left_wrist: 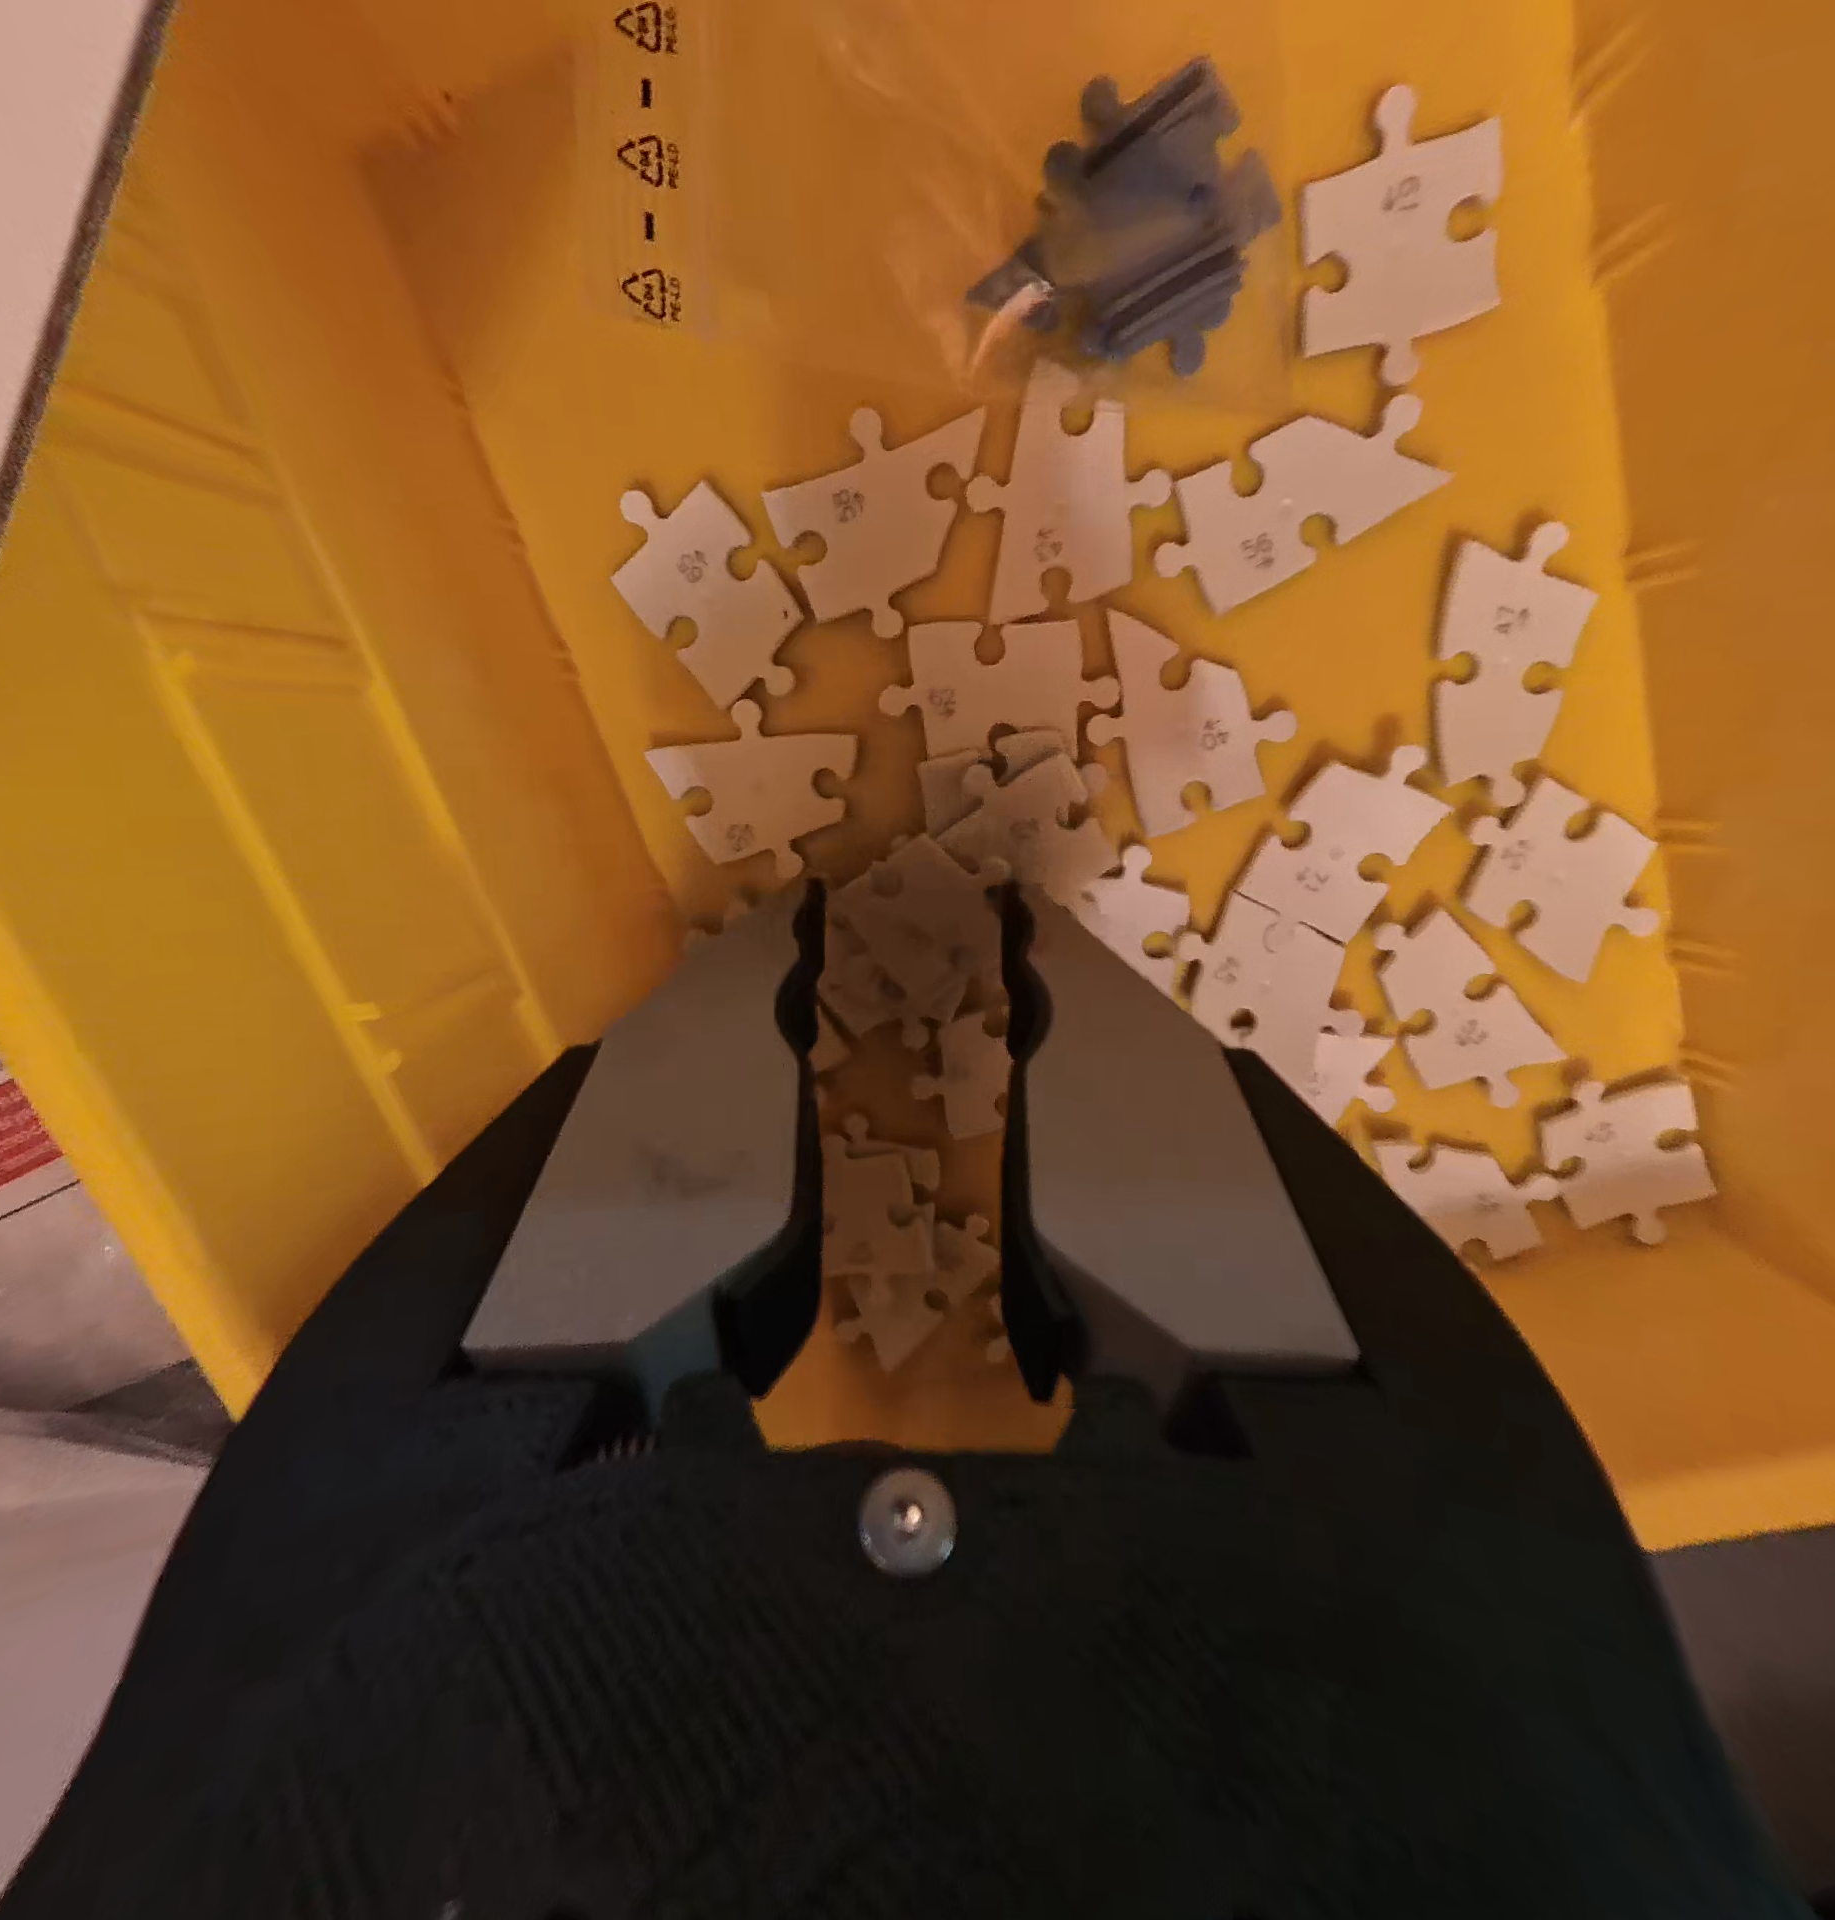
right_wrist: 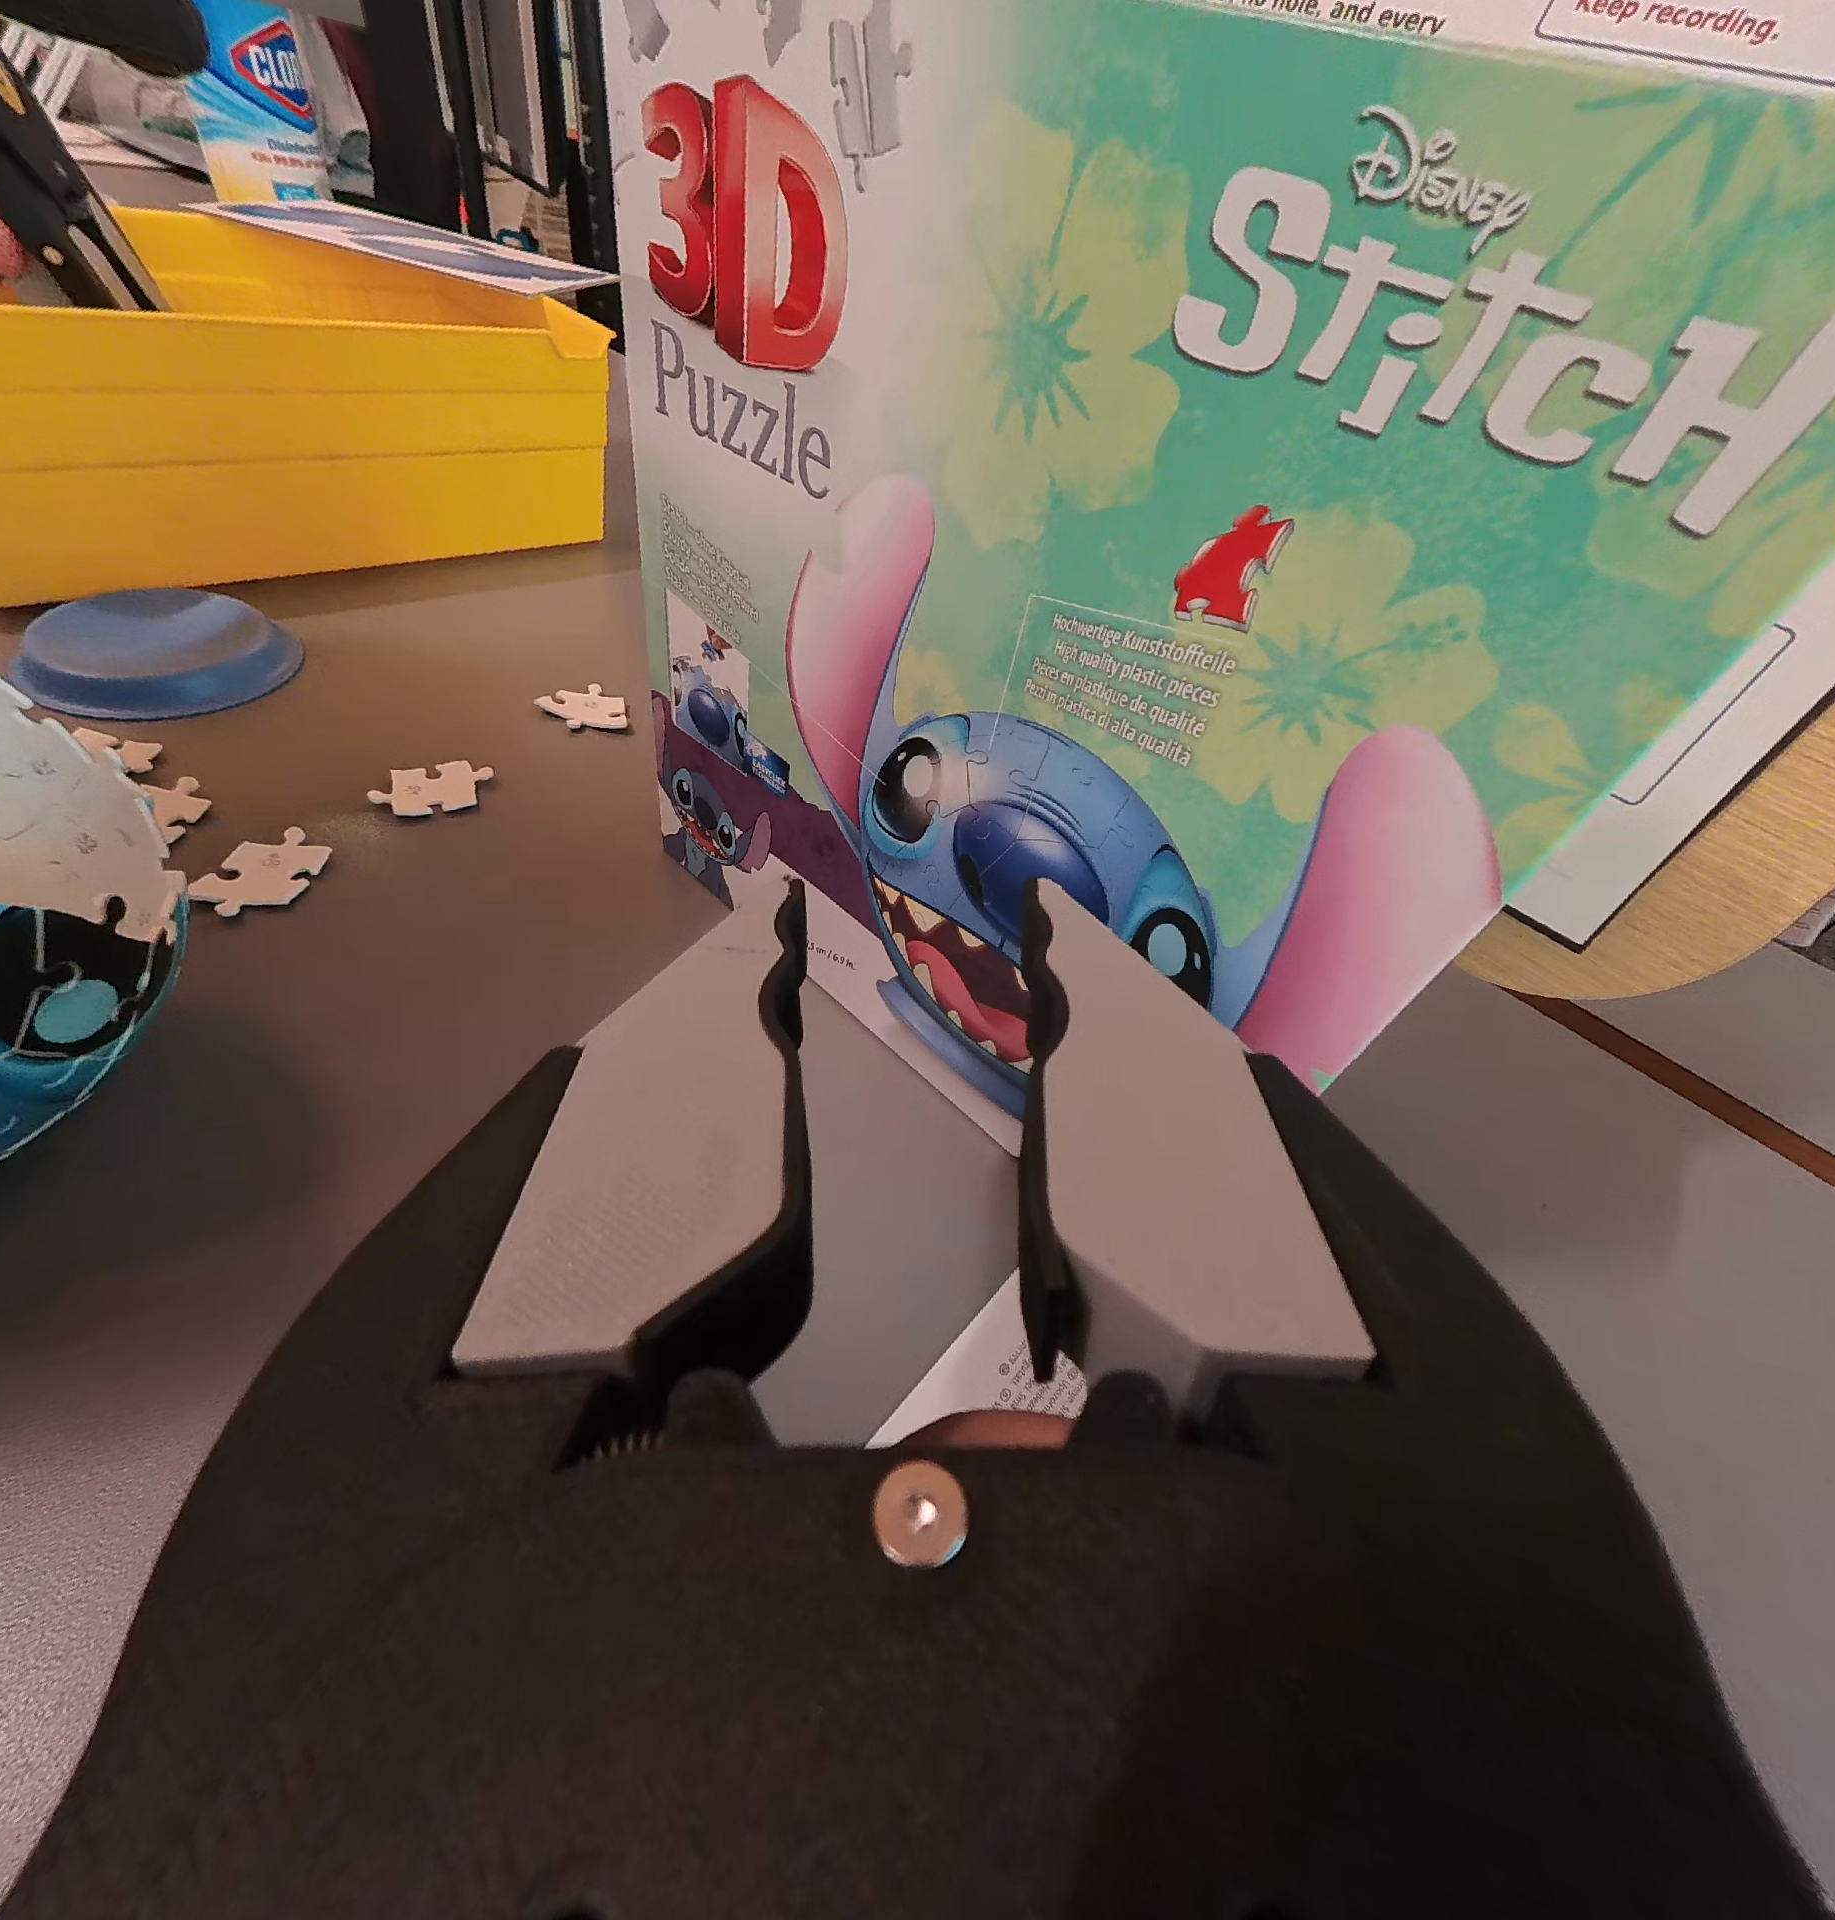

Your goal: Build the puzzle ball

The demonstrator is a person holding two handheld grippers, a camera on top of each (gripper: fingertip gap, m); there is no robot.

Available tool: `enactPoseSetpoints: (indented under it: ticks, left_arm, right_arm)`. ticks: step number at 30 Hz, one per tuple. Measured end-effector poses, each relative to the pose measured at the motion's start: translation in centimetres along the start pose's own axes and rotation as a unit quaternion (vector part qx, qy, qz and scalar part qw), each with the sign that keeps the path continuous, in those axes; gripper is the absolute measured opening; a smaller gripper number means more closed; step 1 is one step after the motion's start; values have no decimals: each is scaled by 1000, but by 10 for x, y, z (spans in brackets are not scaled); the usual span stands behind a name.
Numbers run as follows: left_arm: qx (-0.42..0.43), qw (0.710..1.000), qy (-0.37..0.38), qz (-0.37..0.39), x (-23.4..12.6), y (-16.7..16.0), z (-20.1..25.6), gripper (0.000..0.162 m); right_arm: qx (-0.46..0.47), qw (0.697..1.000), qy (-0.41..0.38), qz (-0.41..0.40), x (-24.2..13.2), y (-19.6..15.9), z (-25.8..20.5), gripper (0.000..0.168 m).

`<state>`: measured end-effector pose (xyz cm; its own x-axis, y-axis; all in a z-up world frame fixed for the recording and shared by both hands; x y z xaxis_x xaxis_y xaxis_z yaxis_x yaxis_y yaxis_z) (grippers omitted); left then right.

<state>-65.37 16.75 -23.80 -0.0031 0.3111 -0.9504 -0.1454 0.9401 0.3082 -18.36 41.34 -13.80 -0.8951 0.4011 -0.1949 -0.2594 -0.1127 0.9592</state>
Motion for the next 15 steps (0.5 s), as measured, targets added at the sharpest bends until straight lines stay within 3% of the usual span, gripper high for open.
enactPoseSetpoints:
  ticks: [4, 15]
  left_arm:
    - [0, 1000, 0, -2, -5, -7, -1, 31]
    - [9, 997, -38, 68, -35, 21, 11, 31]
  right_arm:
    - [-2, 1000, 2, 0, 0, 1, -2, 38]
    - [-5, 1000, 4, -3, 1, 0, -4, 38]
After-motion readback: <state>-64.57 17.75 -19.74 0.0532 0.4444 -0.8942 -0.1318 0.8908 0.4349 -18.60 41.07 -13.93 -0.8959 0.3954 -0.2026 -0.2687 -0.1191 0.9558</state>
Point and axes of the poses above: each gripper's, where its closed fingertips meet, x out along the fingers, y out of its top, z = x × y across the jaws, the point moved 1 cm from there along -x, back along the fingers, and after that the axes turned 6 degrees about -y, right-handed, at the moved point
